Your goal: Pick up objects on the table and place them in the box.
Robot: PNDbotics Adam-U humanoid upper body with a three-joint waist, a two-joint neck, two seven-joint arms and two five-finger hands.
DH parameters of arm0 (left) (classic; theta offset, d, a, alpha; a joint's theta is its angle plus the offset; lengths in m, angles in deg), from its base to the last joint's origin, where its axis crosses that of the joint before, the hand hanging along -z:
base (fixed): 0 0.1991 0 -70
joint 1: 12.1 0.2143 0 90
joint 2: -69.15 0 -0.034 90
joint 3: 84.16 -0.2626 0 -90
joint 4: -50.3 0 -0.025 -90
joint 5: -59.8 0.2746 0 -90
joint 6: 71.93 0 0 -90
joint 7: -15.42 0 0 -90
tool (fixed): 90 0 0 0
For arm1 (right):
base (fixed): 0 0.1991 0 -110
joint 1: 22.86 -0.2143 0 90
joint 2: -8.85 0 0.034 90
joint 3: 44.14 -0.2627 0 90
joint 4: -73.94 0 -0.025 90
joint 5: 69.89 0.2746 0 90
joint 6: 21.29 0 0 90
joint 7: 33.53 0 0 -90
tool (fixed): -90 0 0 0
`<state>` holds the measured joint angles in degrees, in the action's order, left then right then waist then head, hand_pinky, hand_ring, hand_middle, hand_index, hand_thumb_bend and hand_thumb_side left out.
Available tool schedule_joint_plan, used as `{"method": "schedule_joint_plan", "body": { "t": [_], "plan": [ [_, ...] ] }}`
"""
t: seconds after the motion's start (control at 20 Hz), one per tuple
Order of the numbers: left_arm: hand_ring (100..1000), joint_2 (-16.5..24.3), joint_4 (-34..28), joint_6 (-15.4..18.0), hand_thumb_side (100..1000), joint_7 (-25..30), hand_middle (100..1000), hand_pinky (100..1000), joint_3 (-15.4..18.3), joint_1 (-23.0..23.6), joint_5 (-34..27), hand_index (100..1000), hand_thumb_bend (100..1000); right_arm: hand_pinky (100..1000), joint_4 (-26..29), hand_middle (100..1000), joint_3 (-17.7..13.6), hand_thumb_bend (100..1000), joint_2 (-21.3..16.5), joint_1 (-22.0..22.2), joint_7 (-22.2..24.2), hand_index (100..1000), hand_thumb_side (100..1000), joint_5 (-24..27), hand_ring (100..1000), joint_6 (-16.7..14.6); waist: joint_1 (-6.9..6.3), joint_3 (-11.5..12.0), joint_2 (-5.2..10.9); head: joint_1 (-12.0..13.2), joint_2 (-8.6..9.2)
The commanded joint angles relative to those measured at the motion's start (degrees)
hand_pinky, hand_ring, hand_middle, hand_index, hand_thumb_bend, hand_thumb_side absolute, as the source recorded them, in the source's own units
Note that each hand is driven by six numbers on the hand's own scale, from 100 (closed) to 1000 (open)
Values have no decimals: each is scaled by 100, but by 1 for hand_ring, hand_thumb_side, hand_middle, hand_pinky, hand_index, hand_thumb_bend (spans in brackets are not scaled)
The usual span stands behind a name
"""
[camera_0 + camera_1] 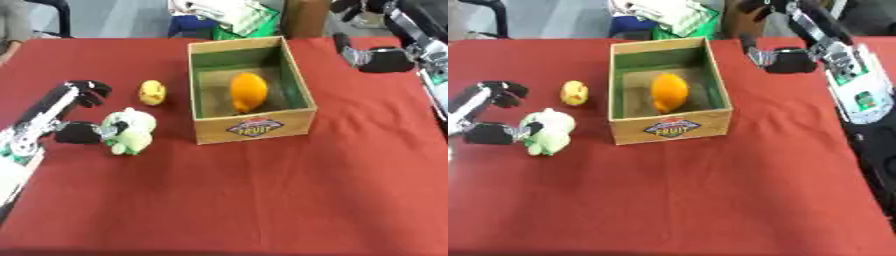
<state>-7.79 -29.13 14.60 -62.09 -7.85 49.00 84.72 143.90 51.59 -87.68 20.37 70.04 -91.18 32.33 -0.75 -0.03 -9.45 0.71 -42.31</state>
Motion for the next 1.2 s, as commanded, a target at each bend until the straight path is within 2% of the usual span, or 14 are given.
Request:
{"method": "schedule_joint_plan", "body": {
  "t": [0.05, 0.45, 0.6, 0.7, 0.85, 0.9, 0.95, 1.0, 1.1, 1.2],
  "plan": [
    [733, -17, 227, 92, 266, 76, 737, 772, -72, -209, 533, 833, 548, 652, 139, 716, -9, 115, -123, -68, 51, 813, 324, 68, 762, -12, -7, -15, 112, 24, -32],
    [676, -292, 700, 206, 250, -207, 682, 730, -220, -427, 1178, 809, 484, 652, 131, 715, -9, 107, -87, -35, 79, 813, 323, 61, 761, -13, -2, -58, 114, 35, -46],
    [612, -322, 805, 270, 247, -223, 613, 704, -283, -475, 1383, 793, 454, 652, 124, 715, -10, 100, -79, -30, 78, 813, 323, 54, 761, -14, 2, -78, 120, 39, -52],
    [534, -299, 852, 326, 234, -180, 543, 673, -328, -492, 1538, 764, 391, 652, 122, 715, -10, 100, -76, -27, 74, 813, 322, 52, 761, -14, 2, -92, 124, 40, -57],
    [525, -268, 870, 382, 233, -98, 536, 669, -343, -498, 1692, 760, 382, 652, 118, 715, -10, 100, -77, -21, 72, 813, 322, 46, 761, -14, 1, -101, 128, 37, -65],
    [369, -253, 870, 389, 208, -81, 362, 590, -343, -497, 1719, 648, 188, 651, 116, 714, -11, 100, -79, -18, 71, 812, 320, 45, 761, -12, -3, -102, 129, 36, -66],
    [361, -208, 851, 395, 208, -39, 353, 587, -345, -492, 1767, 641, 180, 651, 112, 714, -14, 100, -83, -11, 71, 812, 319, 43, 761, -8, -12, -106, 132, 33, -69],
    [308, -177, 821, 396, 207, -2, 287, 567, -338, -487, 1803, 594, 132, 651, 111, 714, -15, 100, -84, -6, 71, 812, 318, 42, 761, -5, -18, -108, 134, 29, -70],
    [243, -118, 733, 389, 210, 45, 206, 542, -319, -477, 1839, 534, 100, 651, 109, 714, -15, 100, -85, -2, 73, 812, 317, 40, 761, 0, -29, -111, 139, 19, -70],
    [197, -56, 611, 371, 213, 47, 143, 525, -294, -473, 1832, 490, 100, 651, 107, 714, -17, 100, -88, 2, 72, 812, 316, 37, 761, 5, -38, -116, 144, 8, -71]
  ]
}}
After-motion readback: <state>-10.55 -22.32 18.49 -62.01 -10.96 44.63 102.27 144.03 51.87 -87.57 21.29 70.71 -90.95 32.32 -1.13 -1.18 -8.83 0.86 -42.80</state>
